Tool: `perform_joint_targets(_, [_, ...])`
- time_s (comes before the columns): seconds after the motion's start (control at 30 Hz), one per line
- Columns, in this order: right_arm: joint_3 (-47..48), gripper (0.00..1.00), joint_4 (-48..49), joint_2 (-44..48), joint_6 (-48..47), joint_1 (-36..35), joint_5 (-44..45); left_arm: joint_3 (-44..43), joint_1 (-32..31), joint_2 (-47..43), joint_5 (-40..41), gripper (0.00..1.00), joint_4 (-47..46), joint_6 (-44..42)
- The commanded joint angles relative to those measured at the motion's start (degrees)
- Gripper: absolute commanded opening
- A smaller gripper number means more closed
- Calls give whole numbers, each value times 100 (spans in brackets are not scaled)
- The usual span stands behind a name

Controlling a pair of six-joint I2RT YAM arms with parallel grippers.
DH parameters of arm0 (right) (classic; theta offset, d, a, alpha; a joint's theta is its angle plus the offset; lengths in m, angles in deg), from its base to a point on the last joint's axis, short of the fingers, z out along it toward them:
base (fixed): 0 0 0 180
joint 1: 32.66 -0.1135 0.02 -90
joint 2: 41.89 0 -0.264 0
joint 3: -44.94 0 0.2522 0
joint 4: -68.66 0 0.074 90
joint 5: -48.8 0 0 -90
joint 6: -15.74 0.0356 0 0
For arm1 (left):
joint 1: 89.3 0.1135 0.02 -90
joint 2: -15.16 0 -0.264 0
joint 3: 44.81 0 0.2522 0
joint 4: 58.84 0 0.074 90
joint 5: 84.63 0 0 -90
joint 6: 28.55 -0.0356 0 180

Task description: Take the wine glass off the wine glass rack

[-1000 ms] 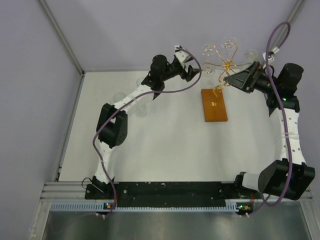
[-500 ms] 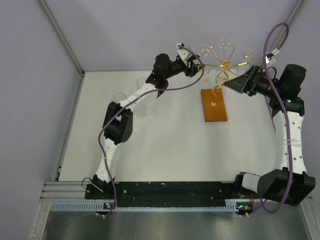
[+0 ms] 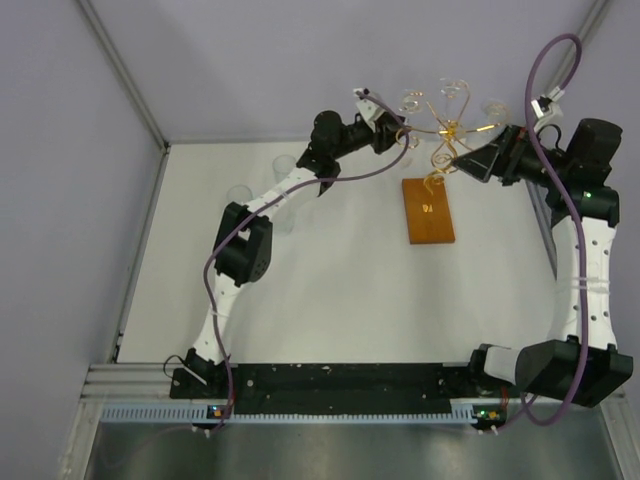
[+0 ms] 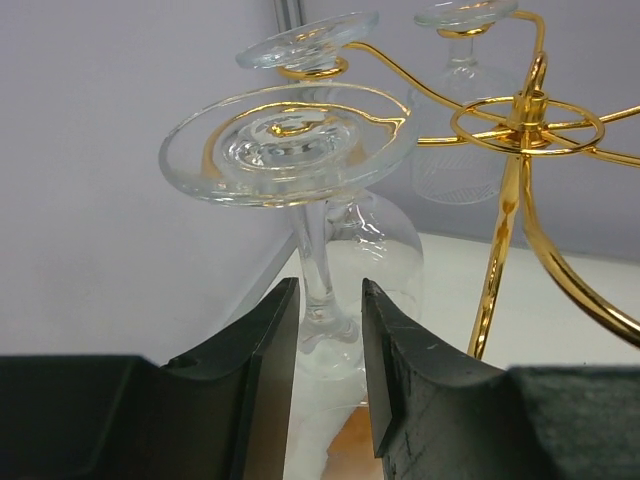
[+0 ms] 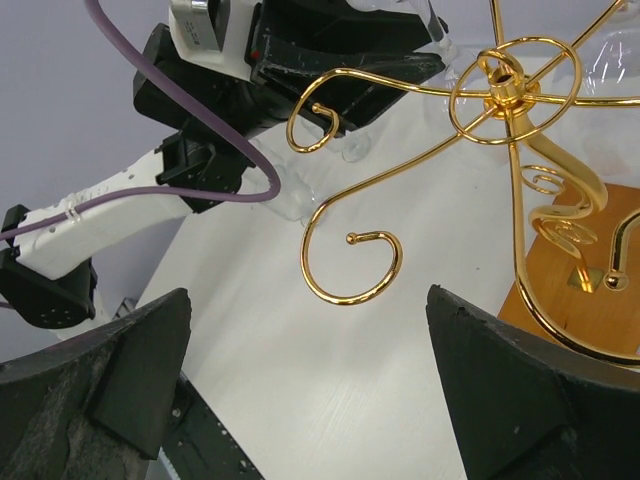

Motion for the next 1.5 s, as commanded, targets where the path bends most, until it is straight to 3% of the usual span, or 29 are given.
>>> perform_joint_targets(0.0, [315,99,-76,-1,-259,46,100,-318,-3,89,-90,36,-335,178])
perform_joint_targets(0.47, [420,99,-217,-45,-391,46,171,-819,-29,432,50,32,-141,204])
perform_joint_targets(0.67, [420,99,-235,-45,-400,46,180,-820,-56,459,42,15,-98,195])
perform_joint_targets(0.73, [420,99,-226,-45,-383,46,180,-793,-56,450,68,19,-80,169])
perform_joint_targets(0.83, [402,99,-226,-45,-391,37,180,-802,-56,476,208,32,-27,169])
perform_joint_targets(0.93, [420,99,-226,-54,-391,37,180,-854,-65,529,226,34,34,108])
perform_joint_targets(1.03, [437,99,-226,-71,-391,46,180,-863,-65,547,200,30,34,90])
perform_joint_targets(1.23, [429,99,-226,-72,-374,37,180,-820,-65,433,147,1,-80,134])
perform_joint_targets(1.47, [438,99,-208,-72,-374,46,197,-486,-47,46,200,0,-413,397])
